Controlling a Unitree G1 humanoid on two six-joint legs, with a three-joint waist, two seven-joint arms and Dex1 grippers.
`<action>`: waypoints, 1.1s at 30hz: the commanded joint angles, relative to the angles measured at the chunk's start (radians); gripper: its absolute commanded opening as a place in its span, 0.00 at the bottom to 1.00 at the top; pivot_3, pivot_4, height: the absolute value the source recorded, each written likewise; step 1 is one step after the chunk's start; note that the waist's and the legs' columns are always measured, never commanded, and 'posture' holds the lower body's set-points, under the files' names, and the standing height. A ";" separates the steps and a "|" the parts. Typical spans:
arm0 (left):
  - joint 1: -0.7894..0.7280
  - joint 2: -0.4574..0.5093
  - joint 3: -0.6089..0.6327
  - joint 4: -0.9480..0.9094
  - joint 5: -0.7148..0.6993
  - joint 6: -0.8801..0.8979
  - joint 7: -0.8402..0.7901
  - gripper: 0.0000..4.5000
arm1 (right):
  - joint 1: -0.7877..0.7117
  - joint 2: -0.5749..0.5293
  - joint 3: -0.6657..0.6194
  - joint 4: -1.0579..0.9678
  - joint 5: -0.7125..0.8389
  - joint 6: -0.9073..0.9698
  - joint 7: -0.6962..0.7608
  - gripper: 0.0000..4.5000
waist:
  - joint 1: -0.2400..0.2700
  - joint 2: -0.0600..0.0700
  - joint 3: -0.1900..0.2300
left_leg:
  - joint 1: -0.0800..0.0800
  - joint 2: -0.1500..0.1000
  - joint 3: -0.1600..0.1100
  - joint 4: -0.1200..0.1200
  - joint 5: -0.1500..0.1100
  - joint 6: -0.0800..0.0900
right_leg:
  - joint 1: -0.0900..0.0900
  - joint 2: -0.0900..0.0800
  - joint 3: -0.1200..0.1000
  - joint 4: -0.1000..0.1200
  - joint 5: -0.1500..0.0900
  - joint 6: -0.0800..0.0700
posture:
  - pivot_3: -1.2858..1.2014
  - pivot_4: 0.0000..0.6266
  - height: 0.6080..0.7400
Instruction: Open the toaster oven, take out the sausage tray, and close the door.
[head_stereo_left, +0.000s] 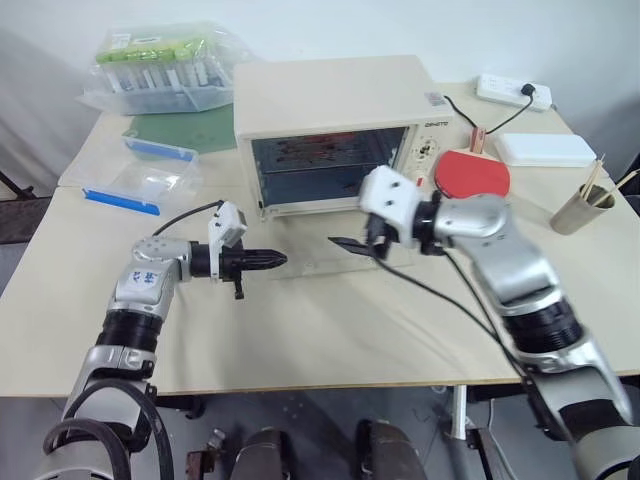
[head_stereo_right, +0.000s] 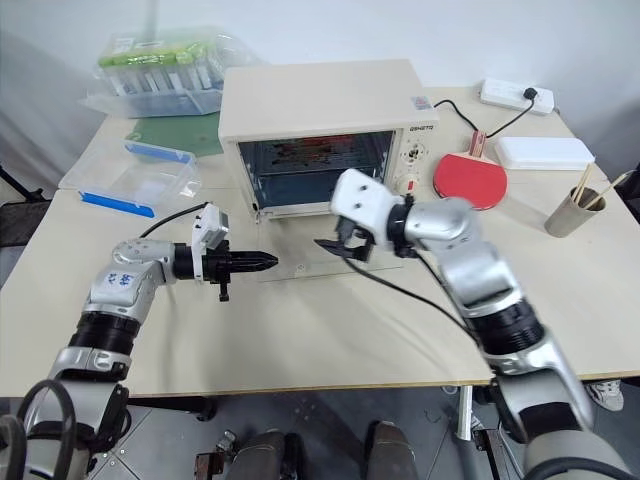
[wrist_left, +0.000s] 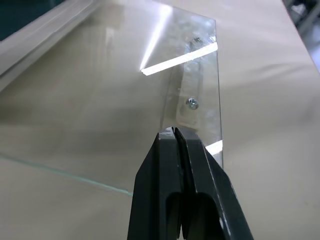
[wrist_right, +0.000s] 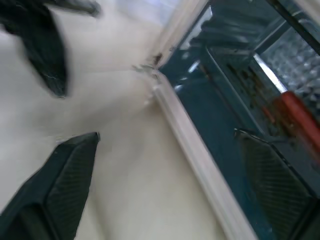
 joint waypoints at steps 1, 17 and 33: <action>0.078 -0.035 0.116 -0.141 -0.097 -0.067 0.060 0.01 | -0.078 0.048 0.047 0.139 -0.182 -0.078 -0.175 1.00 | -0.002 0.000 0.000 | 0.000 0.000 0.000 0.000 0.000 0.000 | 0.000 0.000 0.000 0.000 0.000 0.000 | 0.52 0.24 1.00; 0.497 -0.334 0.291 -0.633 -0.250 -0.075 0.584 0.09 | -0.391 0.292 0.167 0.880 -0.470 -0.429 -0.531 1.00 | -0.029 0.000 0.000 | 0.000 0.001 -0.004 -0.001 0.000 0.000 | 0.001 -0.001 -0.001 0.001 0.000 0.000 | 0.52 0.24 1.00; 0.592 -0.297 0.369 -0.707 -0.388 -0.151 0.586 1.00 | -0.555 0.395 0.185 1.229 -0.565 -0.483 -0.669 0.88 | -0.029 0.000 0.000 | 0.000 0.001 -0.004 -0.002 0.000 0.000 | 0.001 0.000 -0.001 0.001 0.000 0.000 | 0.52 0.24 1.00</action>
